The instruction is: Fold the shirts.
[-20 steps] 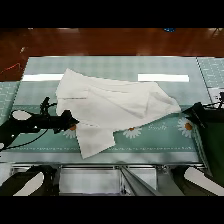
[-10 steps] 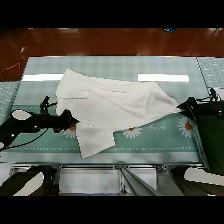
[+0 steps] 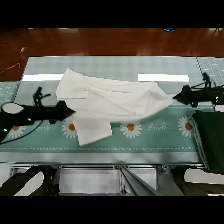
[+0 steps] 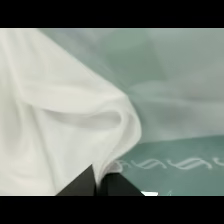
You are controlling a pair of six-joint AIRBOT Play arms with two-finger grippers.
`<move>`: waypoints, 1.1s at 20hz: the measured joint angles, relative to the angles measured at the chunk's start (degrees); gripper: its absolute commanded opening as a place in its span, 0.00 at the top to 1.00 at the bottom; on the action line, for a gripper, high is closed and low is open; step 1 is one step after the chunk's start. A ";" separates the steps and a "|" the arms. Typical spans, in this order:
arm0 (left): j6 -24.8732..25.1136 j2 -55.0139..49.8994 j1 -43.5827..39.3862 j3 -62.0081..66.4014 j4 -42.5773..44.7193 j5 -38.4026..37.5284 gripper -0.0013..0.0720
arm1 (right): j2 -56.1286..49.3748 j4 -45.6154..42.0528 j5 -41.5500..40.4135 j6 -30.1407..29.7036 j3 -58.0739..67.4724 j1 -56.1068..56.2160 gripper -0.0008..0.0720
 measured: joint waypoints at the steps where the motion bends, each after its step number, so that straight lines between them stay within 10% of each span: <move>1: 0.11 0.70 1.03 3.19 0.00 -0.70 0.95 | 1.16 0.13 1.22 -0.04 3.08 0.09 0.96; 13: 0.55 7.54 14.10 66.60 -0.02 -8.59 0.95 | 23.54 -0.66 4.09 5.03 45.59 0.13 0.96; 22: -1.01 18.43 16.61 81.00 13.09 -18.60 0.95 | 44.00 -17.97 9.92 9.25 49.57 0.52 0.96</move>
